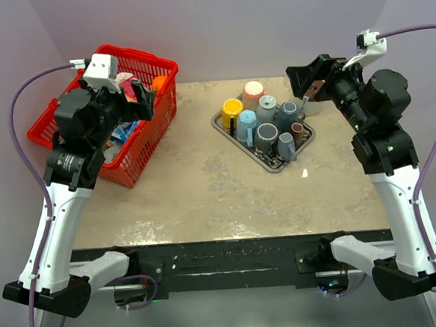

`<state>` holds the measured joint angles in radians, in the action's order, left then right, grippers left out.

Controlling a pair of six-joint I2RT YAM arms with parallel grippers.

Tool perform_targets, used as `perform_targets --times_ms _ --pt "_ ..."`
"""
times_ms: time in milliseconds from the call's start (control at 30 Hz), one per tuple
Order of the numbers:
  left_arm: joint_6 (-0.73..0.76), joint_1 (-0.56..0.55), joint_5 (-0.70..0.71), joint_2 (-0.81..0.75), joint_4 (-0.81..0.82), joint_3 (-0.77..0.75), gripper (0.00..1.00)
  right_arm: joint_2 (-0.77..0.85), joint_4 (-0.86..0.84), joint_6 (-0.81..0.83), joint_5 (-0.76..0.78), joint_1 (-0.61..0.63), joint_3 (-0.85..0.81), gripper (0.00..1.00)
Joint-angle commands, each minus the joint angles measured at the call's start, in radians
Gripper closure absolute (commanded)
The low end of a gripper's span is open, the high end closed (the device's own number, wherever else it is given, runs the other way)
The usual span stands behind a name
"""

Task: Turn the mug right side up

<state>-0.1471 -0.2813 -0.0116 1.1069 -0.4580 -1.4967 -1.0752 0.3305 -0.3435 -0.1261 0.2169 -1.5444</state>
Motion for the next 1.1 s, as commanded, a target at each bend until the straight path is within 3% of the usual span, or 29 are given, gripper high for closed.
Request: perform_targets --times_ms 0,167,400,667,767,1067 --pt "0.001 0.005 0.027 -0.01 -0.011 -0.014 0.01 -0.012 0.101 -0.016 0.123 -0.002 0.024 0.01" --pt "-0.002 0.005 -0.163 0.008 0.025 0.05 0.01 -0.063 0.191 0.059 0.122 -0.001 0.044 0.01" --pt "-0.132 -0.005 -0.407 0.047 0.186 0.154 0.01 -0.068 0.193 0.112 0.062 0.001 0.197 0.01" --pt "-0.166 -0.119 -0.301 0.082 0.222 0.194 0.01 -0.166 0.125 0.074 0.072 0.056 0.352 0.09" --pt "-0.186 -0.125 -0.389 0.084 0.318 0.257 0.01 -0.213 0.116 0.063 0.158 0.084 0.391 0.12" --pt "-0.253 -0.125 -0.229 0.064 0.364 0.343 0.01 -0.325 -0.016 0.025 0.215 0.14 0.494 0.28"
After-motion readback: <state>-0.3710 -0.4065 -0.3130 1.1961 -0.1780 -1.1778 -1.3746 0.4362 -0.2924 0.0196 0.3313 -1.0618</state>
